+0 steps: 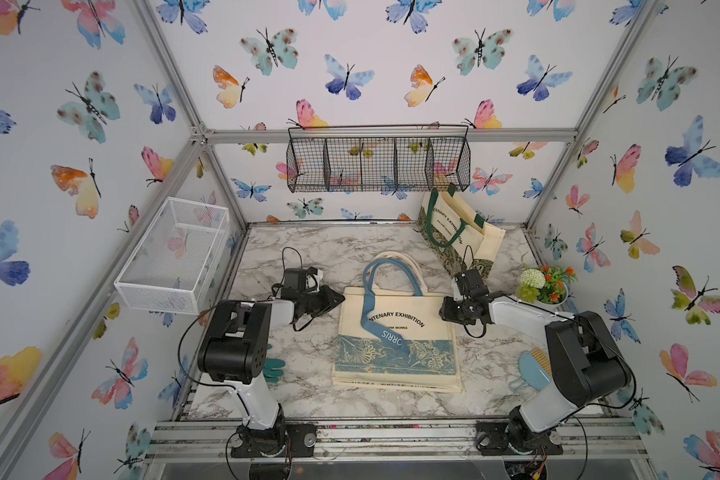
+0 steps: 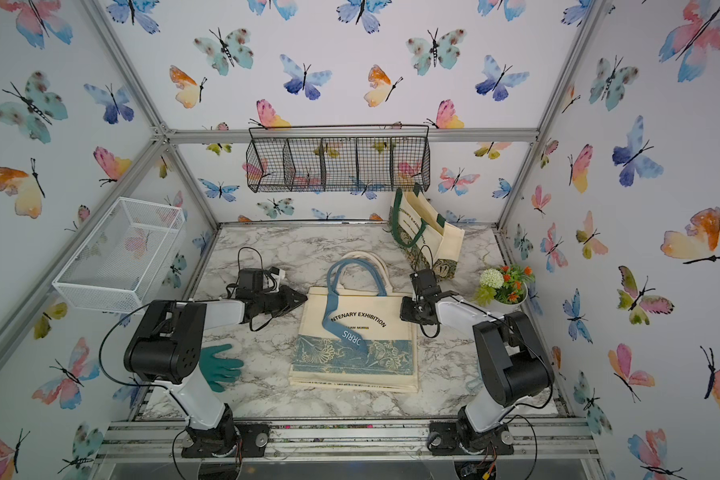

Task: Put away the canvas bag
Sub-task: Adjust the canvas bag at the center of the board.

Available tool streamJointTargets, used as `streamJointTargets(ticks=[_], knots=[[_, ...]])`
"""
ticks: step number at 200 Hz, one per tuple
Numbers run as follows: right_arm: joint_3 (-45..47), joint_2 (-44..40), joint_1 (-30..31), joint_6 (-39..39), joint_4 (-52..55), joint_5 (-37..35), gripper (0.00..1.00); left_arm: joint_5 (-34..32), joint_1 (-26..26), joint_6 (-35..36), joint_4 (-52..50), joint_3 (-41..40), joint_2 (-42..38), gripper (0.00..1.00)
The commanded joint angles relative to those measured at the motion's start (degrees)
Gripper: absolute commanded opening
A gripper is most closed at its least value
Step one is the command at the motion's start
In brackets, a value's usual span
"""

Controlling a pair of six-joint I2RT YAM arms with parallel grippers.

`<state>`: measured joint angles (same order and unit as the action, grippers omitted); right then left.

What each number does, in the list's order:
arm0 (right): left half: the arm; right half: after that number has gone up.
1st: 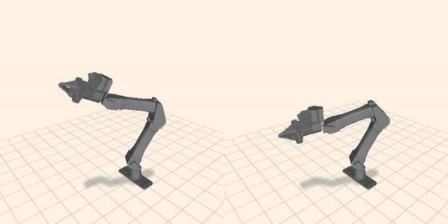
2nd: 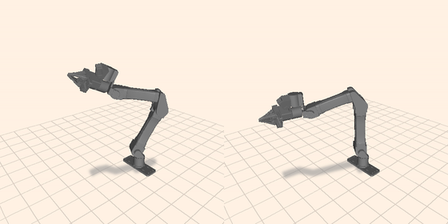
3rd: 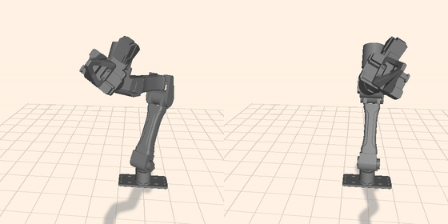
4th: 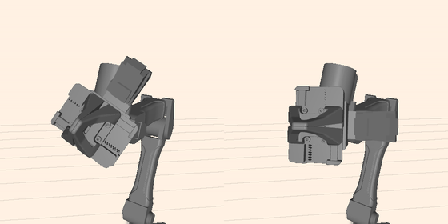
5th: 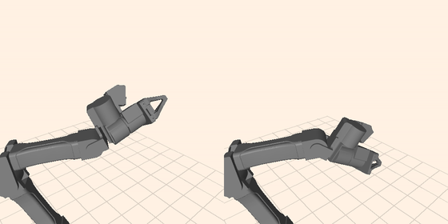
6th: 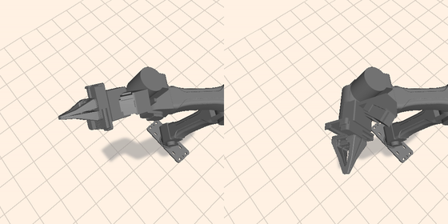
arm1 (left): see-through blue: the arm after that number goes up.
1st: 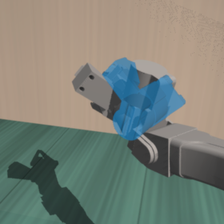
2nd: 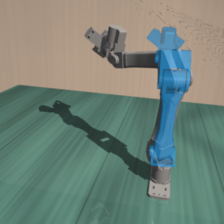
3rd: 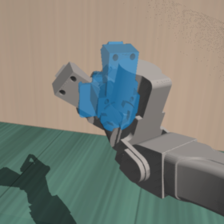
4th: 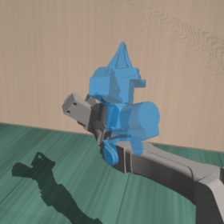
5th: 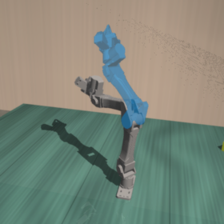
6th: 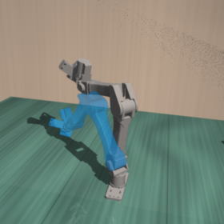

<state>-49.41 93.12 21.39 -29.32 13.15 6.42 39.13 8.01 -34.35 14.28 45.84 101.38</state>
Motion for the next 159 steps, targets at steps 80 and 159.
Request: streamJointTargets(ticks=[80, 159], knots=[[1.5, 0.9, -0.7, -0.9, -2.1, 2.7, 0.34, -0.2, 1.0, 0.2, 0.3, 0.6, 0.9, 0.20], [1.4, 0.9, -1.0, -0.8, -2.0, 3.1, 0.34, -4.0, 0.9, 0.9, -2.3, 1.4, 2.5, 0.29]])
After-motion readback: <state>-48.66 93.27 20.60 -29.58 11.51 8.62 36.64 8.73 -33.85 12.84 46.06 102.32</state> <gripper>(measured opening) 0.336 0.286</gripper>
